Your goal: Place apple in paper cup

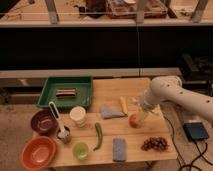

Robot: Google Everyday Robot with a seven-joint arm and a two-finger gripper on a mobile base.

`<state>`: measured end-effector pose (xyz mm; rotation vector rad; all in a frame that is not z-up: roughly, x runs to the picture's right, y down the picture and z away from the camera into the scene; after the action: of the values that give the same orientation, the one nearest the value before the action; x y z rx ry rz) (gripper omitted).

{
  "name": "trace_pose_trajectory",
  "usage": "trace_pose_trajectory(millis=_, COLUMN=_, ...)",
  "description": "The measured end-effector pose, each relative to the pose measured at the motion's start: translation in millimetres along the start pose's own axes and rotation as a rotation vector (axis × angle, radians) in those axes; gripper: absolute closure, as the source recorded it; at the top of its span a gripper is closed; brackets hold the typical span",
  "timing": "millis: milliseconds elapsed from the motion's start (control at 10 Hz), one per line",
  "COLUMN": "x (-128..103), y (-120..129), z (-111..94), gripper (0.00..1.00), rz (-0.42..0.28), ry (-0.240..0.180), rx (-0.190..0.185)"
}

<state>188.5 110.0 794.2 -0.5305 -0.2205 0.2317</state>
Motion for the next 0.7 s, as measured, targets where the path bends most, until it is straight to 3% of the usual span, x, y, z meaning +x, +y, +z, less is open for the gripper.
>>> trace_pose_trajectory(millis=300, x=2, y=-3, z=1, gripper=0.20, rz=-0.009, ry=0.017, rx=-0.021)
trace_pose_trajectory(millis=500, x=6, y=-10, z=16, gripper=0.20, rz=-0.020, ry=0.038, rx=-0.107)
trace_pose_trajectory(millis=600, x=15, y=-7, z=31, gripper=0.20, rz=-0.026, ry=0.048, rx=-0.172)
trace_pose_trajectory(millis=700, x=21, y=-5, z=35, gripper=0.20, rz=-0.025, ry=0.053, rx=-0.193)
